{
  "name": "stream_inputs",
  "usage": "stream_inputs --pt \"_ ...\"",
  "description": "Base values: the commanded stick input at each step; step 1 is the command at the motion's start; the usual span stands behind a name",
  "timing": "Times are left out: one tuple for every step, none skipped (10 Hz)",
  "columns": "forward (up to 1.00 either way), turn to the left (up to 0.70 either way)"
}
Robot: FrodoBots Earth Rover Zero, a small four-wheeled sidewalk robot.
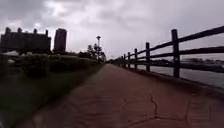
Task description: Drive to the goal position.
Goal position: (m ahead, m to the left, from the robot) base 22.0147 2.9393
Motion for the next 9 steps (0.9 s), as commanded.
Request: stream_inputs --pt "1.00 0.00" --pt "1.00 0.00" --pt "1.00 0.00" --pt "1.00 0.00" --pt "1.00 0.00" --pt "1.00 0.00" --pt "1.00 0.00" --pt "1.00 0.00" --pt "1.00 0.00"
